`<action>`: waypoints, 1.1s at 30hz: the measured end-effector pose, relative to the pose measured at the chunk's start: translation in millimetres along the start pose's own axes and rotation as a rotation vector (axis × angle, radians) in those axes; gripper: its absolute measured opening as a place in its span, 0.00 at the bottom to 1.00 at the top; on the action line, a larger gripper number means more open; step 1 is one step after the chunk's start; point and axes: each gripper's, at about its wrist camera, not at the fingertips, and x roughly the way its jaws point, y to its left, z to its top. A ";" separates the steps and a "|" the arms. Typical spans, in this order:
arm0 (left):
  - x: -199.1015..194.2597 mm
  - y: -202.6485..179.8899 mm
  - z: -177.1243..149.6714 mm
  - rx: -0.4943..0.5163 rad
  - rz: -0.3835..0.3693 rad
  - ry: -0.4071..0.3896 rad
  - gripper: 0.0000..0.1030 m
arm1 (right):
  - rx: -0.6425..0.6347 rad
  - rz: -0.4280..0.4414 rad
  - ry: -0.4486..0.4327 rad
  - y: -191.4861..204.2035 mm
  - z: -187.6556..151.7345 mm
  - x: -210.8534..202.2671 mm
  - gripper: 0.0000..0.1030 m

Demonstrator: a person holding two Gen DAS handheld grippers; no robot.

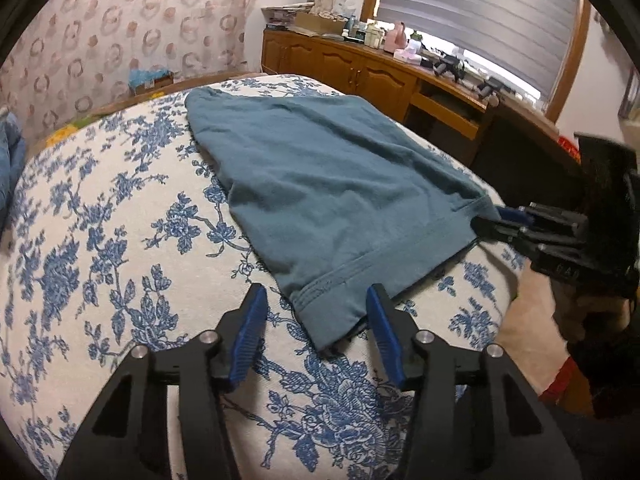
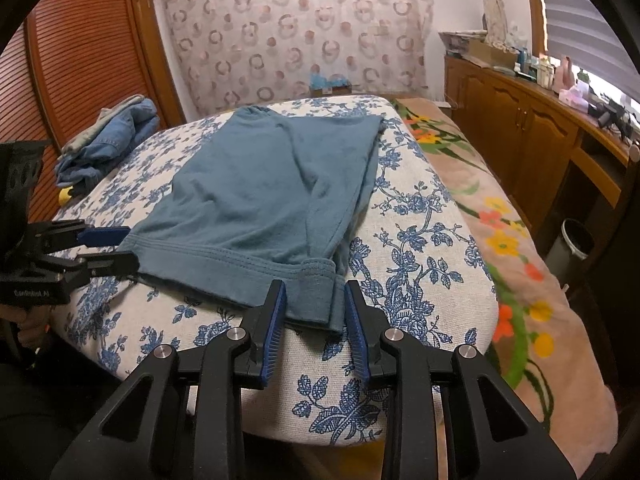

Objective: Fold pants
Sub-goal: 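Close the right gripper on the shorts hem while the left gripper grasps beside it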

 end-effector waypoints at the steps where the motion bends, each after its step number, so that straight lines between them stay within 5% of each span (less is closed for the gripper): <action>1: -0.9 2.0 -0.1 -0.012 -0.004 -0.005 0.49 | -0.001 0.000 0.000 0.0 0.0 0.0 0.28; 10: -3.7 9.9 2.0 -0.057 -0.013 -0.025 0.35 | 0.001 0.000 -0.002 -0.2 -0.3 -0.2 0.28; 33: 0.5 -3.6 -4.0 -0.030 -0.006 -0.013 0.26 | 0.018 0.009 -0.005 -0.3 1.5 -2.3 0.28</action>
